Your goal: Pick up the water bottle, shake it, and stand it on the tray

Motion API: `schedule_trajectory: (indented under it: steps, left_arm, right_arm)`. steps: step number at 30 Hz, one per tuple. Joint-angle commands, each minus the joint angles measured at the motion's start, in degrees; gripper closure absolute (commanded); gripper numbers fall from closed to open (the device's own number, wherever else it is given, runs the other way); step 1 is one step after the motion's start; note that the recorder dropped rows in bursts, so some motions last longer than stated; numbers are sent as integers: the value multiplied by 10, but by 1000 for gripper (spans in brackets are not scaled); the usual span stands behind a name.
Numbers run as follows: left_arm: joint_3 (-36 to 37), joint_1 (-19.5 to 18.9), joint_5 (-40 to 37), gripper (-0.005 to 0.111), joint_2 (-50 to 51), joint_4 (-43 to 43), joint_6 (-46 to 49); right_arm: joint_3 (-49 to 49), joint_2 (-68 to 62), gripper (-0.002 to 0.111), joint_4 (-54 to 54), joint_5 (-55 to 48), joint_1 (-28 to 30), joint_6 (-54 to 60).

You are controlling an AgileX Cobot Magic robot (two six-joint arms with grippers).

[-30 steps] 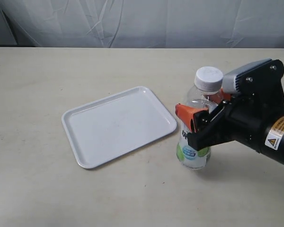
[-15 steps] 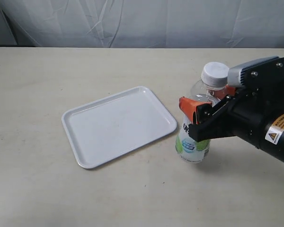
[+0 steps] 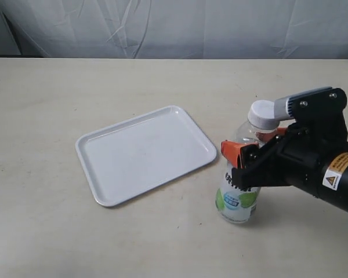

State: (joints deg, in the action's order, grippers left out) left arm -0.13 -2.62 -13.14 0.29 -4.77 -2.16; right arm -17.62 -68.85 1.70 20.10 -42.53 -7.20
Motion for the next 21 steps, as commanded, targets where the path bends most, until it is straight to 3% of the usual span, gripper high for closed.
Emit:
schedule_trajectory:
  steps: [1, 8, 15, 21]
  left_arm:
    - [1, -1, 2, 107, -3, -1, -4]
    - [1, -1, 2, 107, -3, -1, -4]
    - [1, -1, 2, 107, -3, -1, -4]
    - [1, -1, 2, 107, -3, -1, -4]
  right_arm:
    - [15, 21, 109, -3, 27, -31, -4]
    - [25, 30, 109, 1, 84, -46, 6]
    - [17, 19, 109, 96, 289, -46, 80]
    - [-49, -54, 109, 113, 293, -46, 93]
